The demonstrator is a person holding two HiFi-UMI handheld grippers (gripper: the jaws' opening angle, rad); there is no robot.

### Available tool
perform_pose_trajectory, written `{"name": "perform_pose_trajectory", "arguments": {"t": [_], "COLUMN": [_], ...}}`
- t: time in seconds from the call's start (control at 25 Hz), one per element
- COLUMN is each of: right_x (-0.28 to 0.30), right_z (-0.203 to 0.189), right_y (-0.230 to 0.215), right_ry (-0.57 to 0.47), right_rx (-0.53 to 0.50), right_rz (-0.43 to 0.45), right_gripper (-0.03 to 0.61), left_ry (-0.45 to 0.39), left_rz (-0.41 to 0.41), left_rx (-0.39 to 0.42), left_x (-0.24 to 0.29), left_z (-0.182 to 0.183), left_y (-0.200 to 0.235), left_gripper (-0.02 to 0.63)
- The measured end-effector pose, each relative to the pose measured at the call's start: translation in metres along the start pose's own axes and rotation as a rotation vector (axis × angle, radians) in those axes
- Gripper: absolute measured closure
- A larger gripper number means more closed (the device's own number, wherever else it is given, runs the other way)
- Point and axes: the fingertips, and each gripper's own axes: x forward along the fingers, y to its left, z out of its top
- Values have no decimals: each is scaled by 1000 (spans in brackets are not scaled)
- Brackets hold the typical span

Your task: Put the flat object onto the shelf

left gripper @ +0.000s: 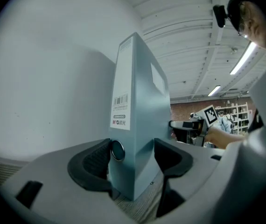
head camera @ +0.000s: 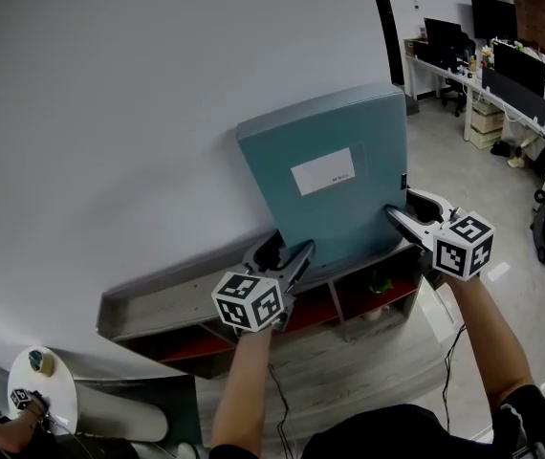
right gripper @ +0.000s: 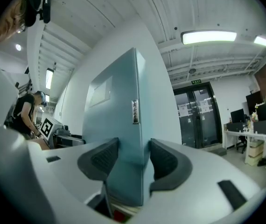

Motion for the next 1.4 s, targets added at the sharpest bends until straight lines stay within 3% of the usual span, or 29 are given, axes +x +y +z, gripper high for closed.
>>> {"name": "perform_pose_trajectory", "arguments": {"t": [0.4, 0.72, 1.12, 1.4], "right_x": [0, 2, -14, -40], "right_z": [-8, -6, -11, -11], "right_y": [-6, -2, -9, 8], "right_ry": [-61, -32, -35, -25], "right_rx": [12, 17, 129, 106], "right_rz": [-23, -12, -71, -78], "right_gripper": [368, 367, 365, 368], "left_ry": [6, 40, -18, -62], "left_rz": [45, 34, 12, 21], "left_rx": [8, -18, -56, -75], "left_x": [4, -1, -15, -49], "left_z": [-10, -7, -3, 3], "left_y": [-4, -1, -2, -7], "left_gripper": [324, 325, 324, 324]}}
